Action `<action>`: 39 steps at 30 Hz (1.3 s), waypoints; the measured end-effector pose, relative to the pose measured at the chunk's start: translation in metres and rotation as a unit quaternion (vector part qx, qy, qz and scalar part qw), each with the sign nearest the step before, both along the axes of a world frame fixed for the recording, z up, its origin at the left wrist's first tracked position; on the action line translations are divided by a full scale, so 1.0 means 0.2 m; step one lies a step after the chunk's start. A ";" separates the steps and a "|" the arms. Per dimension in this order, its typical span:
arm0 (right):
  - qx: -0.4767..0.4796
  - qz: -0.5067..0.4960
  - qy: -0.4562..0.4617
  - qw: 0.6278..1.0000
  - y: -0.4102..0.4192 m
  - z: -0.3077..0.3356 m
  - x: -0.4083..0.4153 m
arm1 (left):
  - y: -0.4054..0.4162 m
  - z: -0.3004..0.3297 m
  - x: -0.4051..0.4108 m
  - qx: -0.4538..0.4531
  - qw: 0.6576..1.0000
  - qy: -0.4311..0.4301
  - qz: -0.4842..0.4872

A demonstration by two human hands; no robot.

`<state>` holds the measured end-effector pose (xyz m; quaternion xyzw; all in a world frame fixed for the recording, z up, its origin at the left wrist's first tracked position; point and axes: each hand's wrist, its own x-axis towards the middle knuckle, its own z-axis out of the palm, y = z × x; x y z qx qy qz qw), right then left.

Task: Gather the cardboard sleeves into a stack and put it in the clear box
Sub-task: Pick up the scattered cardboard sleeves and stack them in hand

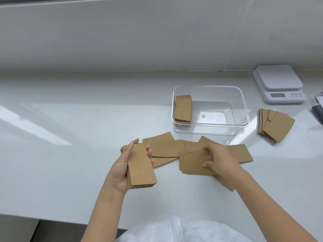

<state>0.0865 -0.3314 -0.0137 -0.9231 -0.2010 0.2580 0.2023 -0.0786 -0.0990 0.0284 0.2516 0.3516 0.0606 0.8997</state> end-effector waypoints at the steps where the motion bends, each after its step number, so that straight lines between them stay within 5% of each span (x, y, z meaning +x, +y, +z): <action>1: 0.007 -0.003 -0.009 1.000 0.00 0.00 0.00 | 0.01 0.00 0.00 0.002 1.000 0.001 0.004; 7: 0.043 -0.002 -0.021 0.999 0.01 0.06 -0.03 | 0.05 0.00 -0.03 0.001 1.000 0.001 0.026; 16: 0.113 0.036 0.128 0.985 0.30 0.17 0.03 | 0.09 0.01 -0.06 0.003 0.999 -0.016 0.033; 29: -0.028 0.063 -0.004 0.998 0.51 0.04 -0.02 | 0.14 -0.03 -0.13 0.003 0.998 -0.011 0.057; 35: -0.025 0.141 -0.121 0.982 0.52 0.06 -0.09 | 0.15 -0.04 -0.12 -0.003 0.998 -0.017 0.057; 39: 0.019 0.180 -0.085 0.980 0.59 0.08 -0.06 | 0.17 -0.04 -0.13 0.001 0.998 -0.018 0.061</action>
